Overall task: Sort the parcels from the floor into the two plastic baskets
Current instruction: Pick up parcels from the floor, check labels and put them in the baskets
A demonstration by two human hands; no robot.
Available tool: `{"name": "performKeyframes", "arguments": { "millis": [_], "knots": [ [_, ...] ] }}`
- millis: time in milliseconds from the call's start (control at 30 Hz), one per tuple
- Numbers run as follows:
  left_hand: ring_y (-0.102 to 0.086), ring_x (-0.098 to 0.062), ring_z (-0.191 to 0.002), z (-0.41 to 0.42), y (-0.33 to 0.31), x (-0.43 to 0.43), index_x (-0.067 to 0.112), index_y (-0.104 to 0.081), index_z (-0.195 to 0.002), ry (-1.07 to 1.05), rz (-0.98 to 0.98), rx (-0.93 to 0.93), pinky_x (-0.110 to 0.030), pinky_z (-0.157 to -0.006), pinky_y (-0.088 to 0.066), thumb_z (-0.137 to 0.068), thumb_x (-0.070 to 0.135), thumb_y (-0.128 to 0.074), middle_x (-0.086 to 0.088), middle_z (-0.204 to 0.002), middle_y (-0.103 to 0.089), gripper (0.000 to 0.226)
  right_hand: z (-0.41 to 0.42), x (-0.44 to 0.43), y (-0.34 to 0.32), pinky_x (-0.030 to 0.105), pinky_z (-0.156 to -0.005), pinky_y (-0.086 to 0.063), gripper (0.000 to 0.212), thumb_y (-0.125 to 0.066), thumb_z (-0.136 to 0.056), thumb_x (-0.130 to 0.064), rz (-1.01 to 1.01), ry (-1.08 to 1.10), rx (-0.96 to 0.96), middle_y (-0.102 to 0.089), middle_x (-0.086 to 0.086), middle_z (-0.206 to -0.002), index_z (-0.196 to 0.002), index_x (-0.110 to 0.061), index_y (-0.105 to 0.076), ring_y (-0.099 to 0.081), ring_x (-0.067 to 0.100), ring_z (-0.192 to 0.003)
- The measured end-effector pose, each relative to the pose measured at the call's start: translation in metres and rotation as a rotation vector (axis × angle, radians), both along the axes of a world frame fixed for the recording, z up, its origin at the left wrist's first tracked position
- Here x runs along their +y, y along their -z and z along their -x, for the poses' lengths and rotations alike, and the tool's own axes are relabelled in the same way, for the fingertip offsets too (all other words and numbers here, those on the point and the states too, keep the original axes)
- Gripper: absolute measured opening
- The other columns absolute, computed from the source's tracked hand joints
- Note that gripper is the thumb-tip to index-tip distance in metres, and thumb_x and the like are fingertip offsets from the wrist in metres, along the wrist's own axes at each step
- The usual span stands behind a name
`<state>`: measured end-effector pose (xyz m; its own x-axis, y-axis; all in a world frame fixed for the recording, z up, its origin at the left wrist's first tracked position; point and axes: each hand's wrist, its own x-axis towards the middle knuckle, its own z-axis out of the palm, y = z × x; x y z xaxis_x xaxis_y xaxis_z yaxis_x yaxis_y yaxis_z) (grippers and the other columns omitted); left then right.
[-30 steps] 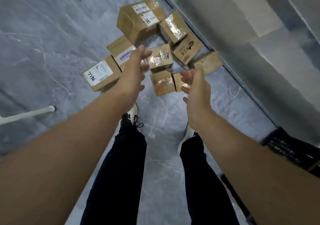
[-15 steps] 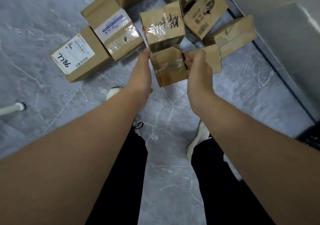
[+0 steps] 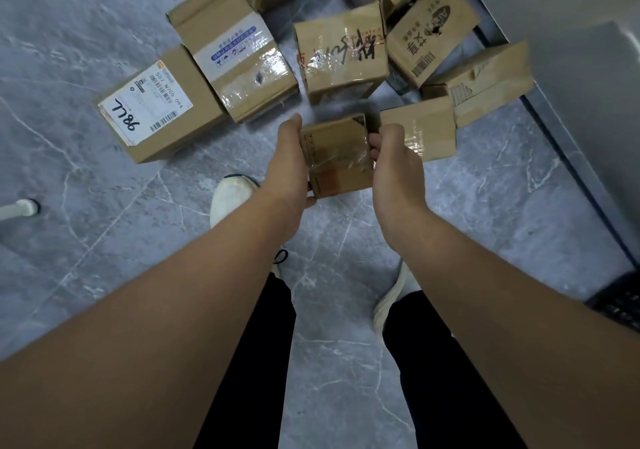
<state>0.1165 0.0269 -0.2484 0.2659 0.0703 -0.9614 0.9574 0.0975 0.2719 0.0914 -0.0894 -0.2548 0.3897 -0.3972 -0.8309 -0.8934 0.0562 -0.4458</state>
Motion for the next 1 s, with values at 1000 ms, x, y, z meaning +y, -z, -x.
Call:
{"name": "performKeyframes", "arguments": {
  "millis": [1000],
  "knots": [
    [-0.062,-0.006,-0.111,-0.019,-0.242,0.012,0.036,-0.083,-0.096,0.199,-0.077,-0.391,-0.032,-0.102,-0.043,-0.105,0.051,-0.032,0.01,-0.121,-0.069,0.053,0.006,0.001,-0.219,0.043,-0.099,-0.061,0.027,-0.054,-0.106,-0.036,-0.272,0.489,-0.144,-0.07,0.005,-0.128,-0.126,-0.024,-0.069,-0.073,0.028,-0.117]
  ]
}}
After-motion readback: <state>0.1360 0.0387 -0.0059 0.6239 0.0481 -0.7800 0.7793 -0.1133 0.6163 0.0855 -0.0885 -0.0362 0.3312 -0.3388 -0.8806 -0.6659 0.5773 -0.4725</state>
